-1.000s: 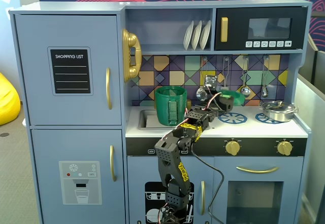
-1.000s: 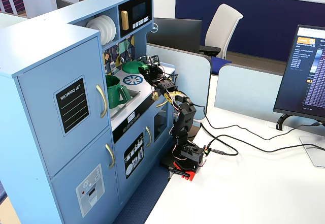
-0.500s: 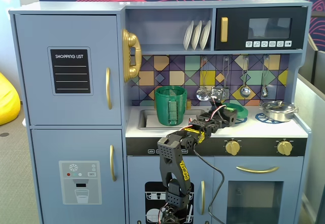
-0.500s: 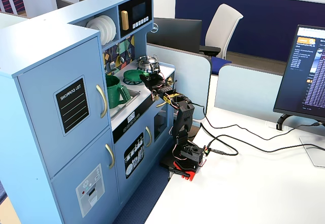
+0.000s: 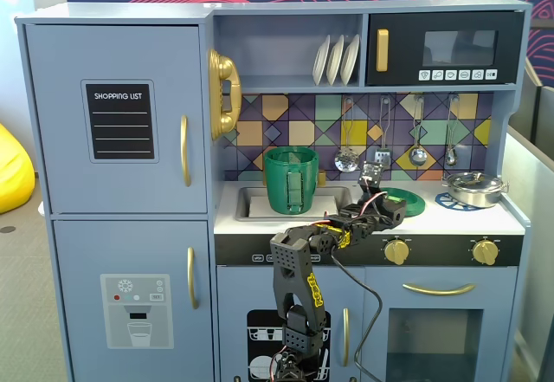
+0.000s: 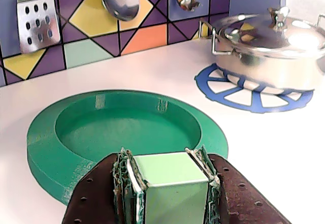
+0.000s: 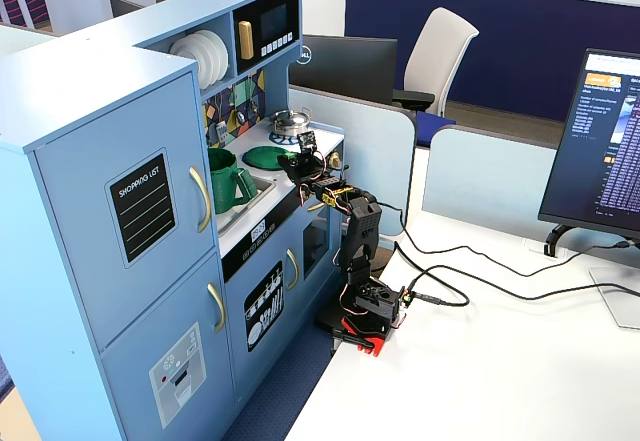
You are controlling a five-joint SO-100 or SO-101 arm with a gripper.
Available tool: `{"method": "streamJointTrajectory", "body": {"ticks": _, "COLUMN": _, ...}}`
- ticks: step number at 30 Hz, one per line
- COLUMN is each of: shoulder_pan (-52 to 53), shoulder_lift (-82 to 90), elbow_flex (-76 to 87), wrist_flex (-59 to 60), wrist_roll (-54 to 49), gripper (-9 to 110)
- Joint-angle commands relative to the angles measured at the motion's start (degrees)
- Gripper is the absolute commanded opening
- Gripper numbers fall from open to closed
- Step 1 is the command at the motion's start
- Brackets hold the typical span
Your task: Take off the lid from the green recipient and place it on the counter
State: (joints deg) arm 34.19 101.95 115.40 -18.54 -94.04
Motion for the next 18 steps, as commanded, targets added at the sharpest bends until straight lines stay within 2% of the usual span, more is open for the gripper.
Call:
{"method": "streamJointTrajectory", "body": {"ticks": 1, "shoulder_pan": 0.53, "shoulder_lift": 0.35, "elbow_flex": -0.53, "wrist_flex": -2.11, "wrist_roll": -0.44, "gripper": 0}}
{"method": "streamJointTrajectory", "body": {"ticks": 11, "shoulder_pan": -0.35, "shoulder_lift": 0.26, "elbow_flex": 0.00, "wrist_flex": -1.32, "wrist_roll": -1.14, "gripper": 0}}
{"method": "streamJointTrajectory", "body": {"ticks": 18, "shoulder_pan": -0.79, "shoulder_lift": 1.05, "elbow_flex": -0.35, "wrist_flex": -0.97, "wrist_roll": 1.67, "gripper": 25}}
